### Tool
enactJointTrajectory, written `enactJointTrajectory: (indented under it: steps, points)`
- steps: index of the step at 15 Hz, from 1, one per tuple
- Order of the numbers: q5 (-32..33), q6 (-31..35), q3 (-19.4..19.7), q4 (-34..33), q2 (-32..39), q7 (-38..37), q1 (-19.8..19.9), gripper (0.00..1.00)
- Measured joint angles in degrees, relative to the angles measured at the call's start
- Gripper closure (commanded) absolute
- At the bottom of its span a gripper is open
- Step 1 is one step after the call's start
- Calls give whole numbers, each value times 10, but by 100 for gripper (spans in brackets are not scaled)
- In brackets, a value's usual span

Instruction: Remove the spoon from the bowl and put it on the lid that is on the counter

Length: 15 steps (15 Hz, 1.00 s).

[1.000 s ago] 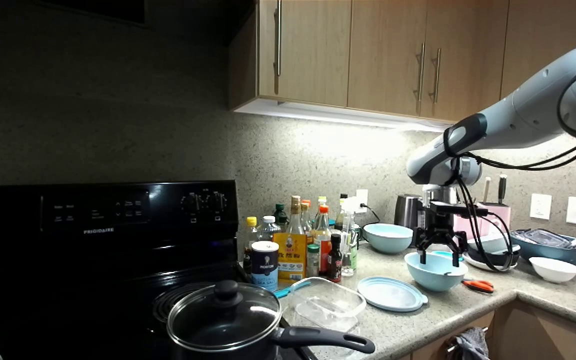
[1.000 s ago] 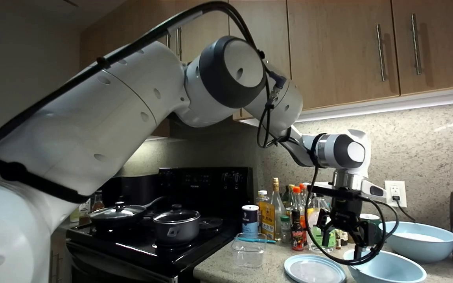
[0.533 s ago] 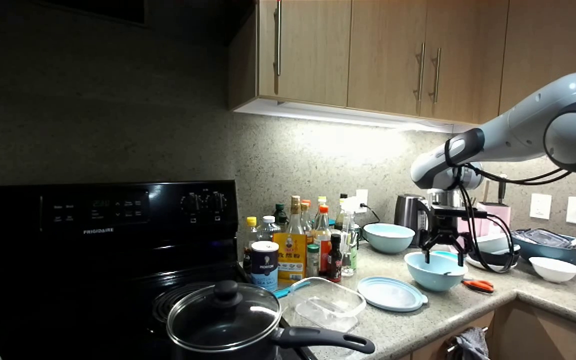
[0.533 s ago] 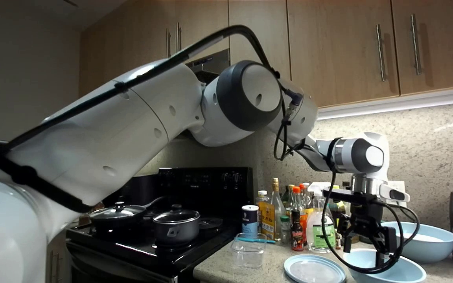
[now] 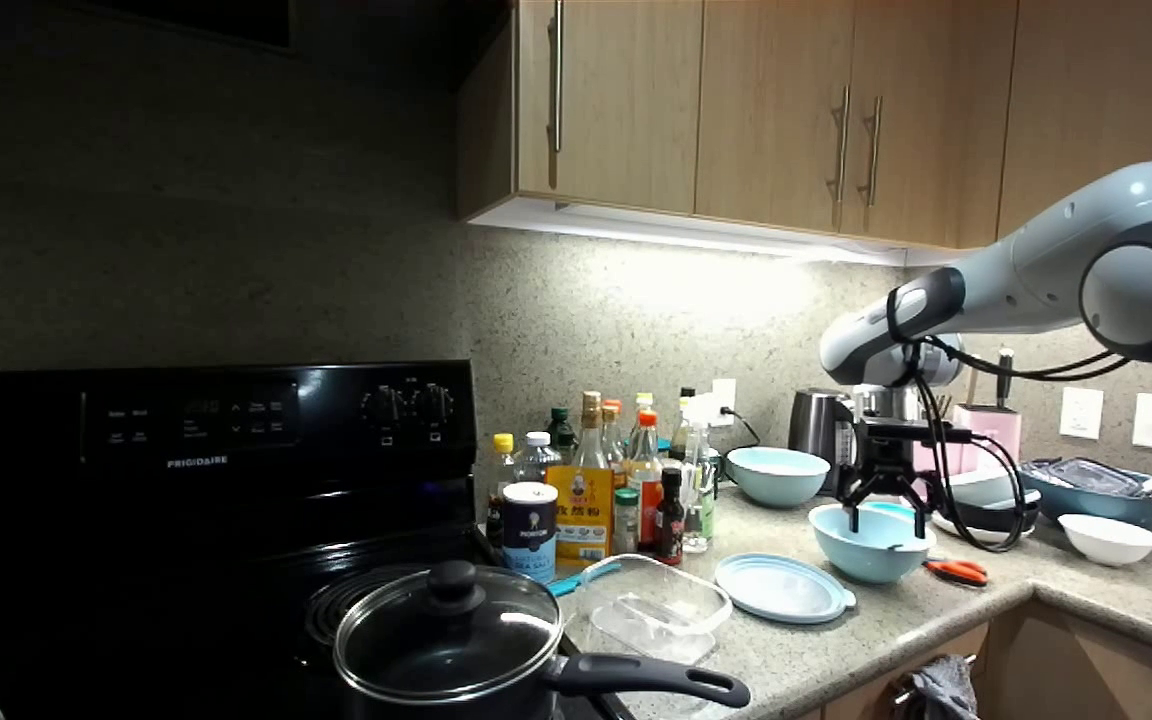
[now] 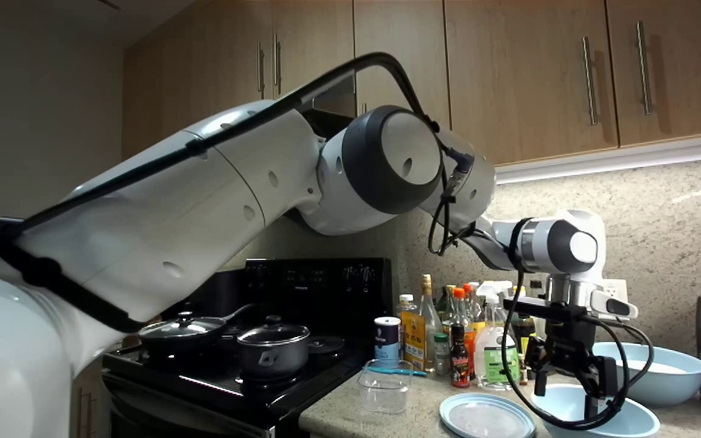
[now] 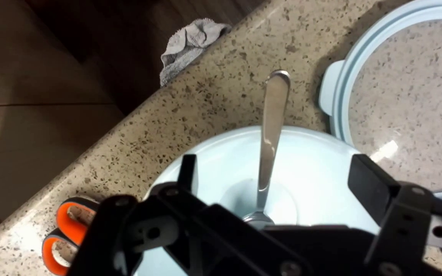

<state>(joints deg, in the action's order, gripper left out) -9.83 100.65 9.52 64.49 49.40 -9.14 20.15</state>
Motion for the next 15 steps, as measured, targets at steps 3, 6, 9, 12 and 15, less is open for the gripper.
enactJointTrajectory:
  steps: [3, 6, 9, 12, 15]
  points:
    - [0, -2, 0, -27, 20, 0, 2, 0]
    - [2, -12, 2, -60, 43, 0, 3, 0]
    - [4, -43, 2, -102, 67, 0, 7, 26]
    - [4, -87, 2, -148, 90, 0, 10, 36]
    - [4, -130, 2, -193, 111, 0, 16, 58]
